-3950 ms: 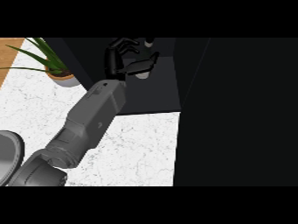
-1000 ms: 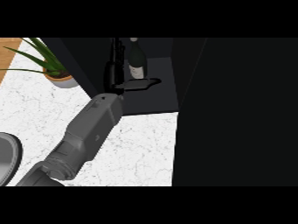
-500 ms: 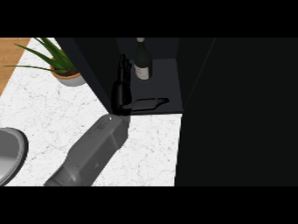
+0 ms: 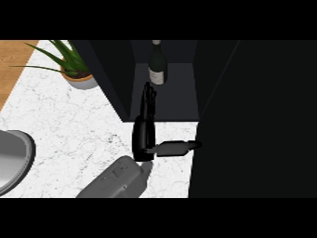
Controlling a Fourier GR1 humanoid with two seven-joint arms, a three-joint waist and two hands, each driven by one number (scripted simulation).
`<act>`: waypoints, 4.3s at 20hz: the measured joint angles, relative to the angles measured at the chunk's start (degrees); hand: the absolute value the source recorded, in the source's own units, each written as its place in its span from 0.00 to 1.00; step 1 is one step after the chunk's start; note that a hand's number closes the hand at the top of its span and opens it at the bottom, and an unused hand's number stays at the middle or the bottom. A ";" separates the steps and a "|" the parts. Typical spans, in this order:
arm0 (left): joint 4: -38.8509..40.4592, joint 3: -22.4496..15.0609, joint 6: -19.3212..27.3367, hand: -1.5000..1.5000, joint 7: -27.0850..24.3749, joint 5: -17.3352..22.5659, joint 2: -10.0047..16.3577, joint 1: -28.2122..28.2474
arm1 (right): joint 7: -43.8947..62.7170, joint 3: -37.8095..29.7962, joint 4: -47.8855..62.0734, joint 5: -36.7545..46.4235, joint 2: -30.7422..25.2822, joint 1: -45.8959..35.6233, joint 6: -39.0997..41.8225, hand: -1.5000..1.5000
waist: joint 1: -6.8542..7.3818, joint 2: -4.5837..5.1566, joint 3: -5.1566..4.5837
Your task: Pick up the wine, place it into the cabinet and close the cabinet
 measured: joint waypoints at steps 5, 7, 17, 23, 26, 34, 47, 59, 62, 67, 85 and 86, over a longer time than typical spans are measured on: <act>-12.90 -3.09 4.28 0.00 3.65 -3.65 2.27 6.62 | -1.57 0.13 -0.18 0.28 0.23 1.51 0.17 0.00 | 0.34 0.01 0.00; -18.13 -4.41 6.11 0.00 5.16 -5.44 3.74 9.65 | -2.64 -0.14 0.02 0.46 0.23 2.14 0.49 0.00 | 0.41 0.04 0.01; -36.43 -7.78 9.98 0.00 9.00 -11.90 9.96 21.71 | -0.22 -0.68 -0.31 0.16 -1.05 0.47 1.17 0.00 | 0.37 0.14 0.00; -45.35 -9.01 7.14 0.00 10.35 -12.99 17.20 26.90 | 2.02 0.78 0.25 -1.28 -1.12 0.18 2.91 1.00 | 0.43 0.13 0.02; -49.19 -9.43 5.44 0.00 10.74 -13.35 20.34 29.67 | 2.10 1.78 0.34 -1.69 -1.37 1.26 4.55 1.00 | 0.39 0.15 0.02; -55.33 -5.26 -1.75 0.00 8.74 -11.25 28.83 36.73 | 1.55 5.01 1.12 -3.02 -1.60 5.51 8.58 1.00 | 0.09 0.10 -0.02; -61.31 10.39 -12.09 0.00 6.71 -1.59 38.26 45.97 | 5.95 20.60 1.81 -4.16 1.60 9.35 9.15 1.00 | 0.58 0.02 -0.06; -60.35 24.10 -23.08 0.00 6.51 5.68 43.77 53.14 | 6.64 37.75 0.56 3.95 0.48 8.20 -1.85 1.00 | 0.35 -0.24 -0.13; -60.31 27.05 -25.04 0.00 7.60 7.36 45.07 53.61 | 5.62 38.45 0.32 5.66 -1.11 7.54 -5.62 1.00 | 0.46 -0.25 -0.15; -59.62 29.54 -27.97 0.00 8.63 8.77 45.90 54.55 | 5.07 42.23 2.25 10.42 -0.88 2.62 -12.71 1.00 | 0.63 -0.31 -0.20; -56.86 31.88 -32.52 0.00 13.90 12.24 44.05 48.80 | 8.08 44.69 9.15 7.48 -7.84 -24.51 -32.16 1.00 | 2.37 0.44 -0.25; -56.83 32.01 -32.50 0.00 14.22 12.41 43.88 48.54 | 8.09 43.87 10.78 6.42 -6.78 -26.88 -32.78 1.00 | 2.40 0.45 -0.22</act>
